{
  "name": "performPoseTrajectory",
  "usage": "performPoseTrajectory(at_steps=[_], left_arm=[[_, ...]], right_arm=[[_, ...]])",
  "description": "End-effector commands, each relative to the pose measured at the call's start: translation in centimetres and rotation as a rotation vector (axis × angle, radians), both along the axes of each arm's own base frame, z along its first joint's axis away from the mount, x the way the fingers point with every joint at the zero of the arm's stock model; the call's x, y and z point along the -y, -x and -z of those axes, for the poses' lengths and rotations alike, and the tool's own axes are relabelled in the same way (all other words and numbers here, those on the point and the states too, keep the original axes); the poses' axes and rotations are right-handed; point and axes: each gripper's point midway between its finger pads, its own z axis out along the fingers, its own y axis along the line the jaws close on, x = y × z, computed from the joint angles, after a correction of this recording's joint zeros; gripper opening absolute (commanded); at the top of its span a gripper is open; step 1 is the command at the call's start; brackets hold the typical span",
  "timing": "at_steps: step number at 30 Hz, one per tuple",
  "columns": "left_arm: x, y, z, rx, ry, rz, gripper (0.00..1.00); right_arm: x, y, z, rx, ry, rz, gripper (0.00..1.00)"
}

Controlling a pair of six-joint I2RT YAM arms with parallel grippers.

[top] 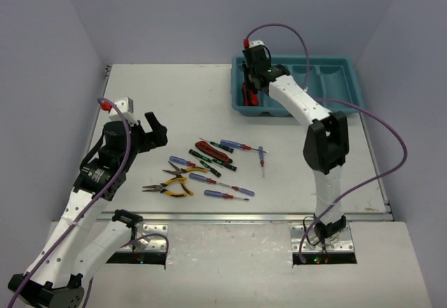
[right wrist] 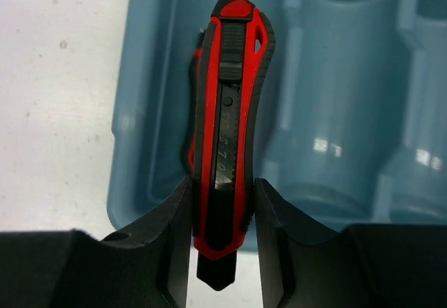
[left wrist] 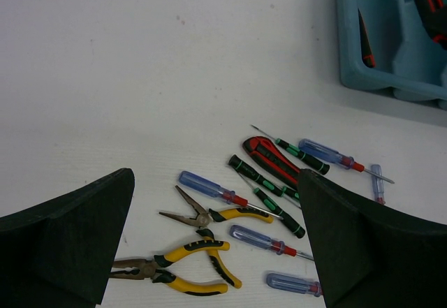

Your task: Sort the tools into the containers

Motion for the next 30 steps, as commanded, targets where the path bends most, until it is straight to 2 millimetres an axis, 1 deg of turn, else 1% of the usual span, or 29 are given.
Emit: performPoseTrajectory(at_steps=[1, 3, 5, 6, 8, 10, 11, 12, 13, 15, 16, 18, 19, 20, 22, 23, 24, 25, 27, 28, 30], left_arm=[[-0.5, -0.4, -1.0, 0.041, 0.005, -0.025, 1.00], [-0.5, -0.4, -1.0, 0.039, 0.003, -0.028, 1.00], [-0.5, -0.4, -0.9, 0.036, 0.002, -0.030, 1.00], [-0.6, -0.4, -0.9, 0.034, 0.002, -0.032, 1.00], [-0.6, -0.4, -0.9, 0.034, 0.003, -0.038, 1.00], [-0.6, -0.4, -0.9, 0.034, 0.004, -0.038, 1.00], [-0.7, -0.4, -0.9, 0.032, 0.003, -0.040, 1.00], [-0.7, -0.4, -0.9, 0.031, 0.002, -0.042, 1.00], [-0.8, -0.5, -0.9, 0.028, 0.000, -0.049, 1.00], [-1.0, -0.5, -0.8, 0.020, -0.004, -0.063, 1.00], [-1.1, -0.6, -0.7, 0.013, -0.004, -0.073, 1.00], [-1.6, -0.7, -0.5, -0.002, -0.013, -0.102, 1.00], [-1.6, -0.8, -0.4, -0.007, -0.014, -0.106, 1.00], [-1.7, -0.9, -0.2, -0.015, -0.019, -0.110, 1.00], [-1.9, -0.9, -0.2, -0.017, -0.022, -0.123, 1.00], [-2.1, -0.9, -0.2, -0.017, -0.023, -0.133, 1.00], [-2.3, -0.8, -0.2, -0.016, -0.024, -0.141, 1.00], [-2.3, -0.8, -0.2, -0.012, -0.023, -0.144, 1.00], [-2.5, -0.7, -0.4, -0.001, -0.018, -0.152, 1.00], [-2.6, -0.6, -0.4, 0.000, -0.018, -0.154, 1.00], [-2.6, -0.5, -0.5, 0.006, -0.016, -0.155, 1.00]], right_arm=[[-1.7, -4.6, -0.6, 0.071, -0.013, -0.071, 0.00], [-2.0, -6.0, -0.1, 0.083, -0.005, -0.078, 0.02], [-1.5, -6.8, 0.7, 0.079, 0.003, -0.070, 0.04], [-1.3, -7.1, 1.1, 0.074, 0.003, -0.067, 0.09], [-0.7, -7.3, 1.8, 0.059, -0.008, -0.060, 0.33], [-0.2, -7.3, 1.9, 0.055, -0.013, -0.056, 0.59], [-0.2, -7.3, 1.6, 0.058, -0.011, -0.060, 0.66], [-0.1, -7.3, 1.2, 0.062, -0.009, -0.064, 0.69], [-0.1, -7.1, 0.8, 0.064, -0.009, -0.070, 0.71], [-0.2, -6.6, -0.9, 0.076, -0.020, -0.083, 0.72], [-0.2, -6.2, -1.2, 0.075, -0.028, -0.092, 0.74], [-0.8, -4.5, -3.3, 0.072, -0.074, -0.132, 0.76], [-1.2, -3.3, -4.3, 0.065, -0.099, -0.164, 0.76], [-2.0, -2.0, -4.7, 0.043, -0.129, -0.210, 0.75], [-3.9, 0.7, -4.6, -0.001, -0.172, -0.309, 0.73], [-5.8, 3.1, -3.2, -0.049, -0.174, -0.388, 0.70], [-7.5, 5.2, -2.5, -0.076, -0.172, -0.458, 0.68], [-8.7, 6.1, -3.0, -0.058, -0.164, -0.495, 0.68], [-10.4, 9.1, -1.0, -0.076, -0.121, -0.551, 0.66], [-11.6, 11.0, 0.4, -0.102, -0.105, -0.593, 0.65], [-13.5, 13.2, 1.9, -0.120, -0.084, -0.665, 0.62]])
